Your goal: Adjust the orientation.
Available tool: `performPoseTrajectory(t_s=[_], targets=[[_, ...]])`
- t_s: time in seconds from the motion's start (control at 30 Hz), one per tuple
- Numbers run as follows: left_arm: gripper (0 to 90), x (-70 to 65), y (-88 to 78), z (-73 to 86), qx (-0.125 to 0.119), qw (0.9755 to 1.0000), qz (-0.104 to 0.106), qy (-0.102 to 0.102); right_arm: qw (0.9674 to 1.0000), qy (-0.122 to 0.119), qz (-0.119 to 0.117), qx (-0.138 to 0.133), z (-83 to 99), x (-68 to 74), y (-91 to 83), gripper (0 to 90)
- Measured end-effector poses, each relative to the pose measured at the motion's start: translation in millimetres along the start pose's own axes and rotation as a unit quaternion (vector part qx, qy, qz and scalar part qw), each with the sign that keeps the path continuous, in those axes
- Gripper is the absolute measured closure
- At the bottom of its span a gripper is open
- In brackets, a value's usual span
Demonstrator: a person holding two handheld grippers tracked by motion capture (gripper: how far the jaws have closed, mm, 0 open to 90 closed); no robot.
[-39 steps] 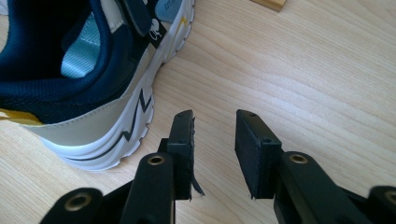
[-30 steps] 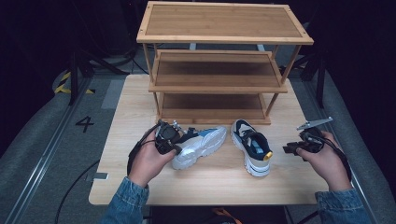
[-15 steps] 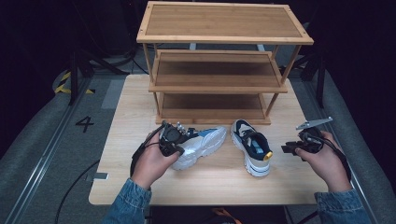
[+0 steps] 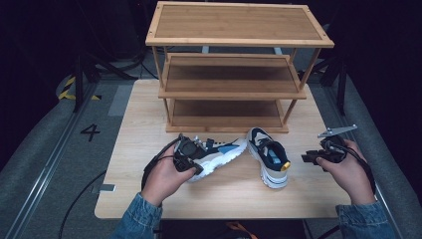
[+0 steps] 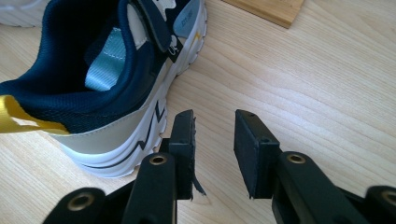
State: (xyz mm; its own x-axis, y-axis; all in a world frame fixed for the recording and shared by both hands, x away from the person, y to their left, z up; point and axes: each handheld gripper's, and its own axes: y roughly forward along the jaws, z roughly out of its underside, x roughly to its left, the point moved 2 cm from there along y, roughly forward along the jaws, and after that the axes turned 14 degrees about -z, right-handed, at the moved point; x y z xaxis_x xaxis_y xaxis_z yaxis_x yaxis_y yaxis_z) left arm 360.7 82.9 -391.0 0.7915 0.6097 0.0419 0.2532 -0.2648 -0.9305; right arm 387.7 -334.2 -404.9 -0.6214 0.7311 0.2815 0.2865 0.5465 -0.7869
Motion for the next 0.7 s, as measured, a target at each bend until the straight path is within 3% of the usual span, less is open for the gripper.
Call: performPoseTrajectory(t_s=[0.1,0.33,0.43,0.53,0.7], targets=[[85.6,-10.3,7.1,-2.9,0.018,0.9989,0.038,0.02,1.0,0.001,0.0,-0.003,0.0,0.1,-1.6,69.1],[78.2,-32.3,18.6,-6.8,0.045,0.9952,0.061,0.061,0.9999,0.006,0.002,-0.009,1.5,-2.9,-4.9,69.0],[74.9,-40.9,25.8,-6.8,0.063,0.9932,0.065,0.073,0.9999,0.007,0.0,-0.009,1.8,-3.5,-4.8,68.8],[73.3,-43.5,26.8,-7.7,0.063,0.9934,0.055,0.079,0.9999,0.009,0.001,-0.009,2.3,-4.4,-4.5,68.7],[63.4,-49.0,20.9,-9.0,0.053,0.993,0.053,0.091,0.9999,0.009,0.002,-0.011,2.2,-4.1,-6.3,68.5]])
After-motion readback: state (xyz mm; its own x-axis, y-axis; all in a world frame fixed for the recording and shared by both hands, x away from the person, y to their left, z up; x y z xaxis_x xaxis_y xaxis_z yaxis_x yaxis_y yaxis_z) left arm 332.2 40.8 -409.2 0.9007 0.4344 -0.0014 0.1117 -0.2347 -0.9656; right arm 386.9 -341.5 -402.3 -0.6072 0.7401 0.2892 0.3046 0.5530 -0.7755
